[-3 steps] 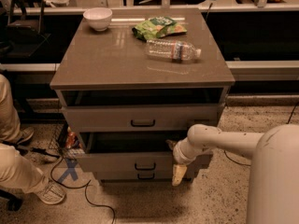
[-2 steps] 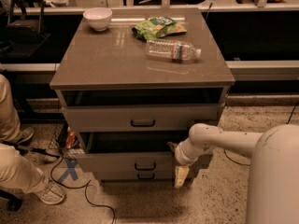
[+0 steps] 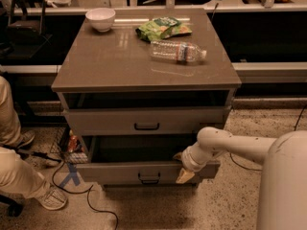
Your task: Open middle drawer
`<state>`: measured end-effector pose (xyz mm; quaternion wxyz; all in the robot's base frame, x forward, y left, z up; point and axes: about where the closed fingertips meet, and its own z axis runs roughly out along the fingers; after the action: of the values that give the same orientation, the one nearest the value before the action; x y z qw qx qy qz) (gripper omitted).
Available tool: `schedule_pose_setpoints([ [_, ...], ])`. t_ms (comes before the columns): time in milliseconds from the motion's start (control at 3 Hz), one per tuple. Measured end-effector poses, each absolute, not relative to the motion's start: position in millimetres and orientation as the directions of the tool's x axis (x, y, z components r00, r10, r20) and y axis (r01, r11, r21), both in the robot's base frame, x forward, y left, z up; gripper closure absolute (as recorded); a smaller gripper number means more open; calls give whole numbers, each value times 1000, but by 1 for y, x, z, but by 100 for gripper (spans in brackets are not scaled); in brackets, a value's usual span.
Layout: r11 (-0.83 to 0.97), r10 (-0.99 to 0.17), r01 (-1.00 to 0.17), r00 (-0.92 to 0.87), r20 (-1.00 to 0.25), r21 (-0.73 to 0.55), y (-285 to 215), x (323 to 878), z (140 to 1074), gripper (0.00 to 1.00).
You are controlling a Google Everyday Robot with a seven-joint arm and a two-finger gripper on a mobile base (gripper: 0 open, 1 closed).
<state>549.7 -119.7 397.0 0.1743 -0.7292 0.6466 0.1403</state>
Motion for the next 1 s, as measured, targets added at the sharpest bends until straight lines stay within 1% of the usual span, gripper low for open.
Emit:
schedule_pose_setpoints([
  [333,-103,-894,-992,124,-430,-73,-120,550,398,65],
  [667,-52,-891,-996,79,-447,-72,-137,532,398,88],
  [1000,-46,-890,-996,74,-451,-73,-135,531,399,100],
])
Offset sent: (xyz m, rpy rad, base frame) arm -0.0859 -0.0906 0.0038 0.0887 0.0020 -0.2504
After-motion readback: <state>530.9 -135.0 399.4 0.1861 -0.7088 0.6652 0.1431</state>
